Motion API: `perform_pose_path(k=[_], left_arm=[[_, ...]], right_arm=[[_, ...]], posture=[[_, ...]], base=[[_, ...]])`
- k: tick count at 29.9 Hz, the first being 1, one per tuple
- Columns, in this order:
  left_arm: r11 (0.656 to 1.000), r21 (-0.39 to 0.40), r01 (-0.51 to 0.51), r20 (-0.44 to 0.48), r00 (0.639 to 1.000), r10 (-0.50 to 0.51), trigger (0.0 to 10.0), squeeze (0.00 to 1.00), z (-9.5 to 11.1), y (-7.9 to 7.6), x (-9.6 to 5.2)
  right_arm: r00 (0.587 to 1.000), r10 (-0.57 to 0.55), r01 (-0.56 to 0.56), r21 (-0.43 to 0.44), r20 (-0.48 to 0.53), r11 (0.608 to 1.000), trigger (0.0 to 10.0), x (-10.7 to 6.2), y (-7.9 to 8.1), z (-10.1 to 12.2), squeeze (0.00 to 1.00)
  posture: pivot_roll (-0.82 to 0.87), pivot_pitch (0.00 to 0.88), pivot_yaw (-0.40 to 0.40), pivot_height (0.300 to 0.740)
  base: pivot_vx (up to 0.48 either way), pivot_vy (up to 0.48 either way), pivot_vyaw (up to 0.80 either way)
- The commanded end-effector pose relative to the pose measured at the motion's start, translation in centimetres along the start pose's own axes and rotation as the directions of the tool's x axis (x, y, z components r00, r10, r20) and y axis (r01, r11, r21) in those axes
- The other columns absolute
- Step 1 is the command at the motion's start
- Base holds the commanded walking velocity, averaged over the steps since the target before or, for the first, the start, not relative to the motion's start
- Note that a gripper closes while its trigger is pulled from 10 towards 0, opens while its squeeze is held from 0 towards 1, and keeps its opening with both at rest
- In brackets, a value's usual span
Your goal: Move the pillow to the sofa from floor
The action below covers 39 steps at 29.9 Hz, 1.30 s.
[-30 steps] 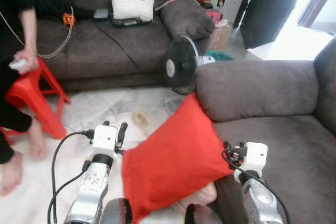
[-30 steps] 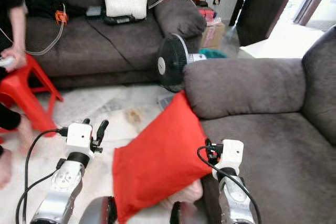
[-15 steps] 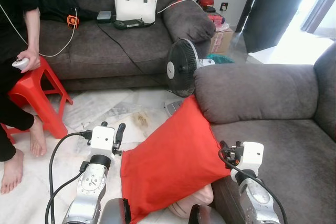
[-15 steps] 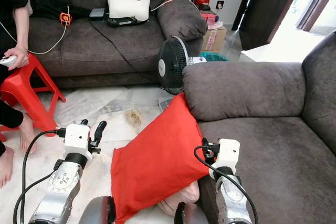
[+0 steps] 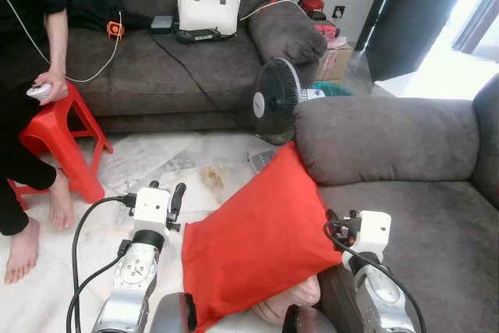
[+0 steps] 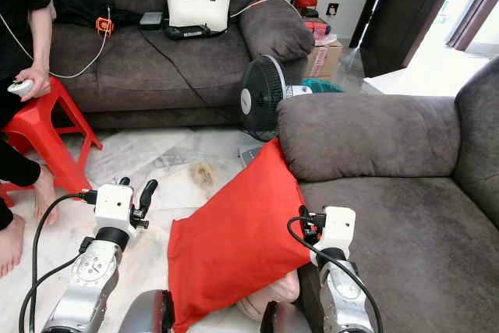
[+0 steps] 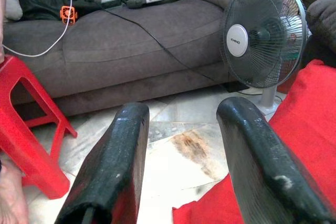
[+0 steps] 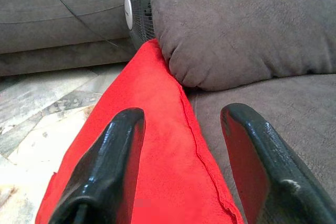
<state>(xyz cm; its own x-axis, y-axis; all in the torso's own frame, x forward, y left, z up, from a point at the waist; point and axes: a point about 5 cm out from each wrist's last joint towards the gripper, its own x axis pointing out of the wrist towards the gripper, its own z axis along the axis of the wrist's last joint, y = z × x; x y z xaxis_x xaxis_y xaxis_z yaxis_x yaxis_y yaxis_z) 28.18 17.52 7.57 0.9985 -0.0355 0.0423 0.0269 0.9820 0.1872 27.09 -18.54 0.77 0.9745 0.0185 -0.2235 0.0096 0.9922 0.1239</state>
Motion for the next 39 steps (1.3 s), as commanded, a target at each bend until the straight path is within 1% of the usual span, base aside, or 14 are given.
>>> perform_pose_path(k=[1, 5, 26, 39], left_arm=[[1.0, -0.003, 0.003, -0.01, 1.0, -0.003, 10.0, 0.0, -0.21, -0.1, -0.11], [1.0, -0.001, 0.002, -0.01, 1.0, -0.002, 10.0, 0.0, -0.21, -0.09, -0.1], [1.0, 0.001, 0.001, -0.012, 1.0, -0.001, 10.0, 0.0, -0.22, -0.08, -0.15], [0.999, -0.011, 0.03, -0.023, 0.999, -0.03, 10.0, 0.0, -0.43, -0.36, -0.16]], right_arm=[[1.0, -0.006, 0.006, -0.004, -0.003, 1.0, 10.0, -0.03, -0.21, -0.05, 0.0], [1.0, -0.005, 0.005, -0.003, -0.004, 1.0, 10.0, -0.04, -0.18, -0.08, 0.0], [1.0, -0.007, 0.007, -0.001, -0.009, 1.0, 10.0, -0.07, -0.25, -0.21, 0.0], [1.0, -0.011, 0.011, -0.003, -0.018, 1.0, 10.0, -0.11, -0.39, -0.39, 0.0]], posture=[[0.11, 0.008, -0.103, 0.606], [0.11, 0.009, -0.103, 0.606], [0.11, 0.012, -0.102, 0.606], [0.11, 0.013, -0.102, 0.606]], base=[[0.0, 0.0, 0.0], [0.0, 0.0, 0.0], [0.309, 0.0, 0.0], [0.0, 0.0, 0.0]])
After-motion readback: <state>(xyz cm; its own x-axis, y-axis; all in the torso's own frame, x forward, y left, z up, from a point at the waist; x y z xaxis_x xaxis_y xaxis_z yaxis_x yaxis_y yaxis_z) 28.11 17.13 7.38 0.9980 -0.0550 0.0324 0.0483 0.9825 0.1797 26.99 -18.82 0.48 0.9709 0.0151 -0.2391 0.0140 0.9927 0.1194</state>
